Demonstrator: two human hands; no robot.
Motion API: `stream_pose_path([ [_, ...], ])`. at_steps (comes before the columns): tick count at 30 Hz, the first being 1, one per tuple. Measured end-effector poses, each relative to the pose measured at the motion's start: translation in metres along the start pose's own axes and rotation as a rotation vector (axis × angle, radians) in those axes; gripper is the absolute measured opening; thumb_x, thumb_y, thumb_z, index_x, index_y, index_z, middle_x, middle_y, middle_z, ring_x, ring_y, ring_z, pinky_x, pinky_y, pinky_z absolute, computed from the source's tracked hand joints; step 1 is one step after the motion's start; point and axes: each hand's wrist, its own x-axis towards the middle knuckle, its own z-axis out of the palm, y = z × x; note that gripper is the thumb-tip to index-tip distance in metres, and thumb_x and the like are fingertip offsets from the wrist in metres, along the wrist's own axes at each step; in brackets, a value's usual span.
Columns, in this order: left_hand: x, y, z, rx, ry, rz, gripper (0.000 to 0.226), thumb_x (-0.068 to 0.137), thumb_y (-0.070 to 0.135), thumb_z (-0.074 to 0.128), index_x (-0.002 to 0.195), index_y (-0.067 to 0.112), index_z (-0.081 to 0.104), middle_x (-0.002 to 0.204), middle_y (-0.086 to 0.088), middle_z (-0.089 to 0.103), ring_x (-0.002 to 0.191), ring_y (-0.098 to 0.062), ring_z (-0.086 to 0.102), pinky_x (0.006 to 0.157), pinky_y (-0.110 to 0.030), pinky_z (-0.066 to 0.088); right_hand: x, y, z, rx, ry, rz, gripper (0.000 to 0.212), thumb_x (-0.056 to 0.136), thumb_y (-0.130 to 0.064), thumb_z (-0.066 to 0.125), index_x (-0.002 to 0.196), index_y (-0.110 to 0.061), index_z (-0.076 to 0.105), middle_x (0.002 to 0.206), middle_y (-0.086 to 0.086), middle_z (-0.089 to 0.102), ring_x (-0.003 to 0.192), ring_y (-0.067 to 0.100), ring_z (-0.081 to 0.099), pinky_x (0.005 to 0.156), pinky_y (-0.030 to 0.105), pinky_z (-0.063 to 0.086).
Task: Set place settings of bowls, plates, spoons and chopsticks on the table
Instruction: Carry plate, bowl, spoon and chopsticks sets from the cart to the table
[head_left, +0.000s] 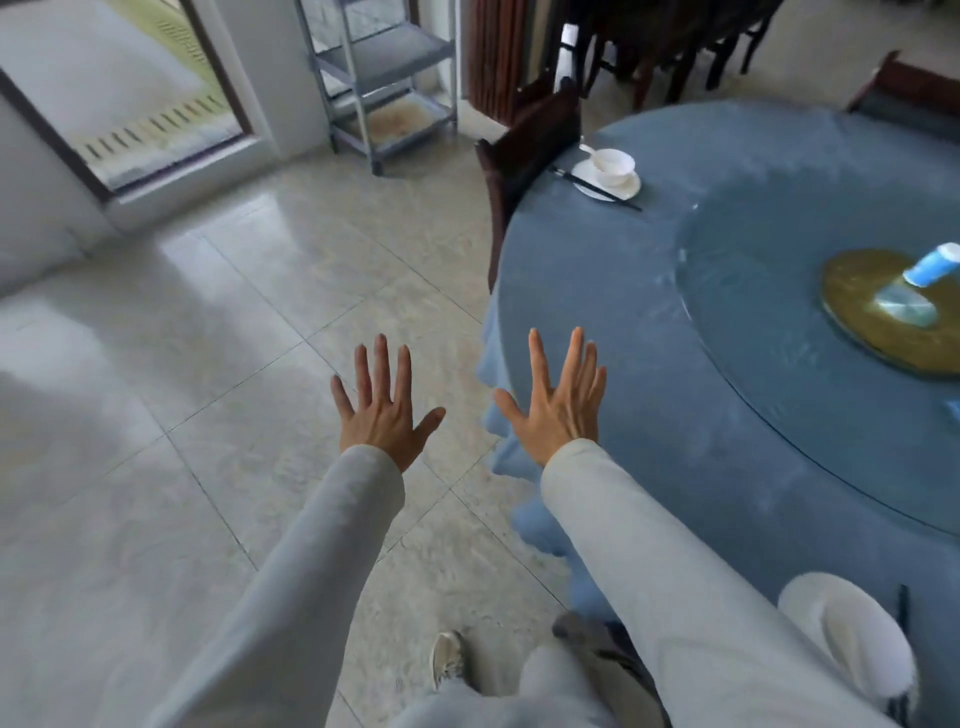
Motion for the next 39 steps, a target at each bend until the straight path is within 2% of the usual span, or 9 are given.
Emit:
stream_pose_path([
  [3,0.031,-0.038,-0.005,0.025,0.057,-0.006,0.097,0.090,0.081,0.015,0.155,0.024,-0.030,0.164,-0.006,-0.036,0.151,-0.033,-0.032,0.121,-0.065,-0.010,0.035,-0.029,0.013,-0.031,0.001,-0.054,0.088,0.092,-0.078,0.031,0.164,-0.036,0.004,0.170,0.024,-0.008,0.157,0.046,0.000,0.123,0.067,0.011],
  [9,0.121,-0.077,-0.007,0.025,0.087,-0.019,0.099,0.087,0.086,0.012,0.155,0.027,-0.029,0.163,-0.004,-0.039,0.152,-0.031,-0.031,0.119,-0.065,-0.013,0.118,-0.058,0.045,-0.047,0.018,-0.082,0.090,0.089,-0.082,0.031,0.162,-0.042,-0.005,0.167,0.015,-0.026,0.158,0.042,-0.007,0.123,0.067,0.007],
  [13,0.209,-0.091,-0.010,0.017,0.088,-0.034,0.099,0.084,0.087,0.008,0.155,0.029,-0.029,0.162,-0.003,-0.040,0.152,-0.031,-0.031,0.121,-0.067,-0.009,0.204,-0.070,0.068,-0.049,0.003,-0.098,0.091,0.088,-0.082,0.029,0.160,-0.046,-0.013,0.168,0.018,-0.024,0.158,0.042,-0.010,0.123,0.067,0.005],
  [20,0.359,-0.105,-0.038,-0.004,0.095,-0.077,0.097,0.083,0.087,0.006,0.154,0.030,-0.029,0.162,-0.002,-0.040,0.152,-0.030,-0.031,0.121,-0.067,-0.005,0.369,-0.102,0.083,-0.042,-0.031,-0.096,0.092,0.088,-0.082,0.026,0.157,-0.046,-0.023,0.166,0.020,-0.031,0.157,0.041,-0.018,0.123,0.067,0.001],
  [26,0.470,-0.126,-0.062,0.013,0.107,-0.084,0.099,0.083,0.087,0.007,0.157,0.029,-0.024,0.164,-0.002,-0.038,0.153,-0.031,-0.029,0.121,-0.068,-0.005,0.488,-0.138,0.085,-0.041,-0.007,-0.132,0.092,0.088,-0.080,0.029,0.159,-0.045,-0.018,0.165,0.020,-0.032,0.157,0.042,-0.017,0.125,0.065,-0.003],
  [32,0.602,-0.154,-0.066,0.016,0.092,-0.058,0.098,0.083,0.088,0.008,0.154,0.031,-0.029,0.163,-0.001,-0.040,0.152,-0.031,-0.031,0.120,-0.067,-0.008,0.613,-0.165,0.110,-0.033,-0.007,-0.139,0.091,0.090,-0.076,0.032,0.158,-0.045,-0.021,0.165,0.023,-0.030,0.157,0.044,-0.015,0.123,0.068,-0.002],
  [35,0.676,-0.170,-0.069,0.032,0.083,-0.026,0.098,0.083,0.088,0.007,0.152,0.032,-0.033,0.162,-0.001,-0.041,0.151,-0.032,-0.033,0.120,-0.067,-0.009,0.678,-0.180,0.123,-0.040,0.005,-0.125,0.092,0.091,-0.075,0.035,0.157,-0.045,-0.022,0.165,0.023,-0.031,0.156,0.044,-0.015,0.123,0.068,-0.002],
  [39,0.775,-0.188,-0.084,0.028,0.051,0.013,0.099,0.084,0.087,0.012,0.156,0.031,-0.028,0.163,-0.001,-0.038,0.152,-0.032,-0.031,0.120,-0.068,-0.008,0.764,-0.199,0.130,-0.046,0.007,-0.067,0.095,0.088,-0.079,0.033,0.157,-0.045,-0.023,0.165,0.021,-0.033,0.157,0.043,-0.016,0.123,0.067,-0.004],
])
